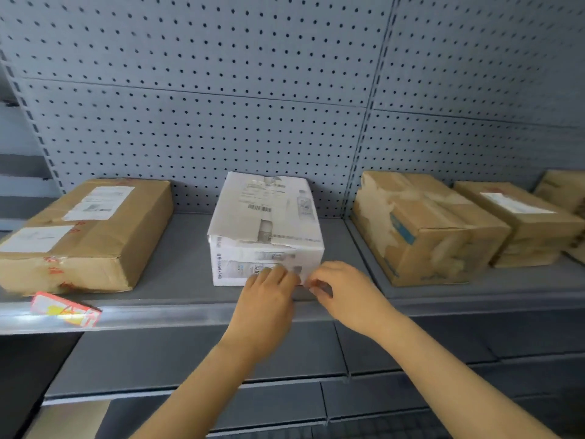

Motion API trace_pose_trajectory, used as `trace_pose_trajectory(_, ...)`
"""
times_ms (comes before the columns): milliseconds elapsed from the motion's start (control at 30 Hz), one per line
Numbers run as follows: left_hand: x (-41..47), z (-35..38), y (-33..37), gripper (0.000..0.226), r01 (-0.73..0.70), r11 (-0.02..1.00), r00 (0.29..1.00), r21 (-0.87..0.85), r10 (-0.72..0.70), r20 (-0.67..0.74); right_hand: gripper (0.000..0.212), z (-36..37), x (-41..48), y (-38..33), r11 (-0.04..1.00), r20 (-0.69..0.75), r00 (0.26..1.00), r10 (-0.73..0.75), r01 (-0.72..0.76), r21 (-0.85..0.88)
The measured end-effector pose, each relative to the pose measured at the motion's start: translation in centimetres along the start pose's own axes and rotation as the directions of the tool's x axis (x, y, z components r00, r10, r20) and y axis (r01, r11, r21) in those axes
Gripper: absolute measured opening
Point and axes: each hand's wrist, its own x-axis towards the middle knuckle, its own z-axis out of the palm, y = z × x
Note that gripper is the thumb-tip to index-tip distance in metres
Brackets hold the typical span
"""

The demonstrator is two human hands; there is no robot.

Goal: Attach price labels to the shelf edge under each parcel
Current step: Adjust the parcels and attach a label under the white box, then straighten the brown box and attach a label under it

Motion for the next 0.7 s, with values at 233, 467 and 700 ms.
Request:
trace_pose_trajectory(233,7.8,0.3,9.7,0.014,-0.211,0.976,0.977,-0.048,0.210,-0.028,0.013,-7.9,-6.4,6.7,0.991,-0.115,0.984,0.136,-0.137,0.002)
trace_pose_trajectory(467,13.9,1.9,21.4,0.010,-0.274,0.956,0.961,-0.101,0.268,-0.070,0.012,-16.2,-12.7,15.8,0.983,-0.183,0.968,0.171,-0.181,-0.041)
trace_pose_trajectory(700,19.5,3.8,28.2,0.011,-0.163,0.970,0.983,-0.180,0.144,-0.115,0.014,-22.8,-14.5,24.4,0.966,-0.259,0.932,0.253,-0.259,0.012)
